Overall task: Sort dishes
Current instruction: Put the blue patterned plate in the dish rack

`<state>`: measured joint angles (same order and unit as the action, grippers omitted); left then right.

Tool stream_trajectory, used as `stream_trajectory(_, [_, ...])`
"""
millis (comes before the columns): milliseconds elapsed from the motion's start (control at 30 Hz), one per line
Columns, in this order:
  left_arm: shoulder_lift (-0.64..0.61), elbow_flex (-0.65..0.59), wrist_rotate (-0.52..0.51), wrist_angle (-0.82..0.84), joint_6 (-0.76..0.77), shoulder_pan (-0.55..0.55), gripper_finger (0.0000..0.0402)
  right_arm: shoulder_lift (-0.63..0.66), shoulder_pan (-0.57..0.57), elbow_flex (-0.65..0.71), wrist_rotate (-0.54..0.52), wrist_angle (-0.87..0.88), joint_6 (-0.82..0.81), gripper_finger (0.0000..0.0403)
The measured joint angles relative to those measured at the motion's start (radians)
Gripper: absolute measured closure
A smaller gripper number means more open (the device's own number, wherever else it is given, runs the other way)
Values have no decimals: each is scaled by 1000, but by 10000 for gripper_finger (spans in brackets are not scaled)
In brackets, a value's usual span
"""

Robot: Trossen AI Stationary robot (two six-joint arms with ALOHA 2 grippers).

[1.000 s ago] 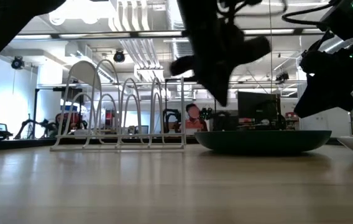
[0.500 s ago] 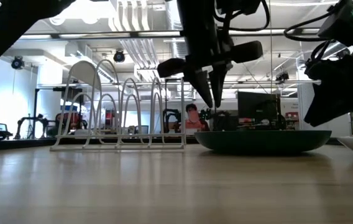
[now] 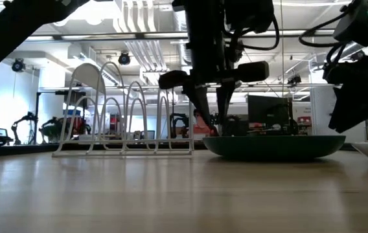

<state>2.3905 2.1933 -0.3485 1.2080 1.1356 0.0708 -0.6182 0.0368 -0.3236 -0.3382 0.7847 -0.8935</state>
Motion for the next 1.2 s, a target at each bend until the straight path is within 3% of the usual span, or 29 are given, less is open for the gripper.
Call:
stream_trajectory(200, [1, -12, 1, -4, 6, -11, 288, 1, 0, -31, -4, 153, -72, 228])
stream_trajectory(400, [1, -12, 1, -15, -9, -20, 288, 9, 0, -20, -4, 64, -48, 226])
stream_trajectory(1200, [1, -80, 22, -104, -22, -34, 288, -57, 0, 55, -49, 48, -100, 252])
